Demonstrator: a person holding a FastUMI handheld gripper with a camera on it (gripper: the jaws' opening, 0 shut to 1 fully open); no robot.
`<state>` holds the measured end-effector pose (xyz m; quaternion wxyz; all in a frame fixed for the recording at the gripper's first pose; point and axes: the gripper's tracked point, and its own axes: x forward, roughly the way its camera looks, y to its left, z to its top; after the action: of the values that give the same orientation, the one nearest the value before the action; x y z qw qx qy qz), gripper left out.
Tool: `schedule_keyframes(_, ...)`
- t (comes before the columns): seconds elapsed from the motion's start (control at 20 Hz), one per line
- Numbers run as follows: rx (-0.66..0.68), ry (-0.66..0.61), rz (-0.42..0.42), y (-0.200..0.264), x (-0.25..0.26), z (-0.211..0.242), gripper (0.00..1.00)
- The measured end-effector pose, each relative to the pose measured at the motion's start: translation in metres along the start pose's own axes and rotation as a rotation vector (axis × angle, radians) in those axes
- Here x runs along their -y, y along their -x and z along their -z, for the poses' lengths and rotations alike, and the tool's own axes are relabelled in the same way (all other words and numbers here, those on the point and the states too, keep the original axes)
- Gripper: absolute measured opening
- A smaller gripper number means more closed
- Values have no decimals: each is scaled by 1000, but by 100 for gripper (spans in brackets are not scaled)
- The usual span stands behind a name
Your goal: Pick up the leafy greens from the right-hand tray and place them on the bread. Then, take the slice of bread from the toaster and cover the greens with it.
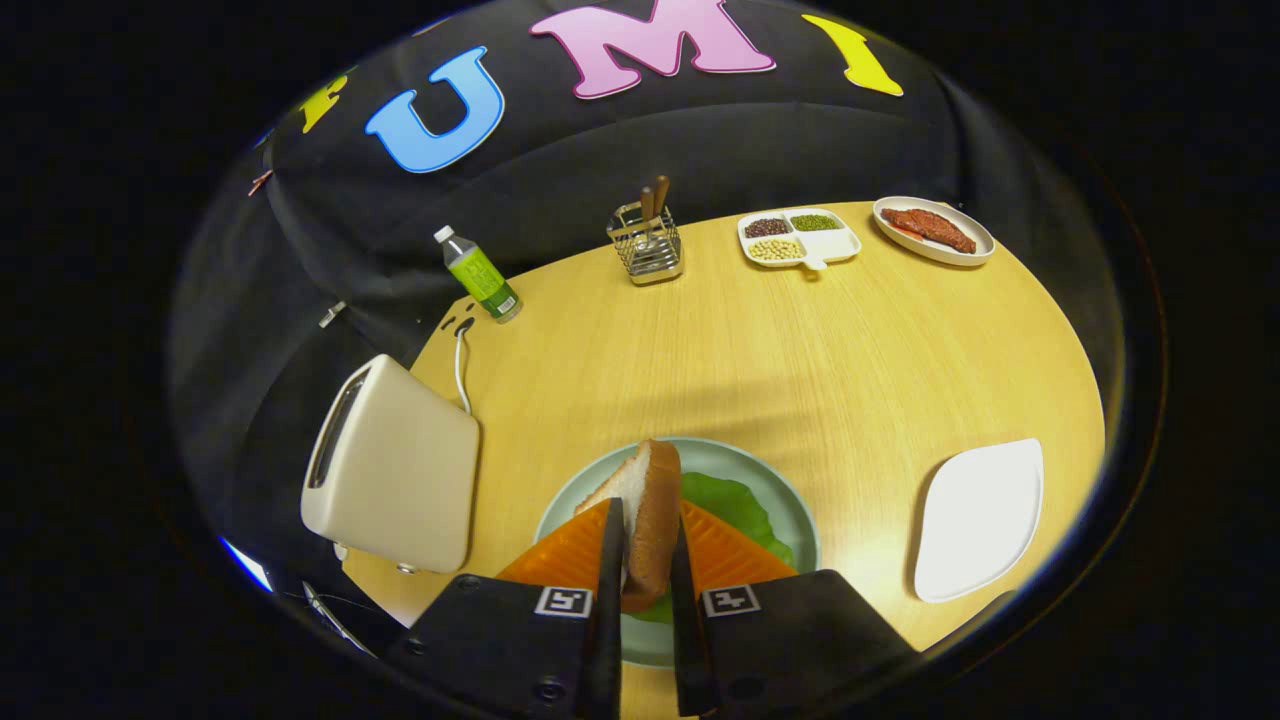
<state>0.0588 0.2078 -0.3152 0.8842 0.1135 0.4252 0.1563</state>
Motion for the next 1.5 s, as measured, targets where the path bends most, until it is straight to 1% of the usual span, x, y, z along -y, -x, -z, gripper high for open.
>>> schedule_keyframes(0.05,-3,2,13,-1,7,2,29)
schedule_keyframes(0.15,-11,14,48,-5,22,7,40)
schedule_keyframes(0.2,-18,26,67,-7,30,10,50)
schedule_keyframes(0.3,-30,66,96,-8,42,18,64)
schedule_keyframes(0.35,-23,91,93,-7,42,18,68)
schedule_keyframes(0.45,16,148,102,-2,47,11,100)
schedule_keyframes(0.6,93,215,108,14,46,-6,99)
schedule_keyframes(0.85,244,231,145,57,50,-52,99)
schedule_keyframes(0.95,308,237,158,80,50,-74,99)
schedule_keyframes(1.1,395,247,153,117,44,-107,99)
schedule_keyframes(1.25,515,282,193,166,42,-143,99)
schedule_keyframes(1.5,651,310,240,227,26,-175,99)
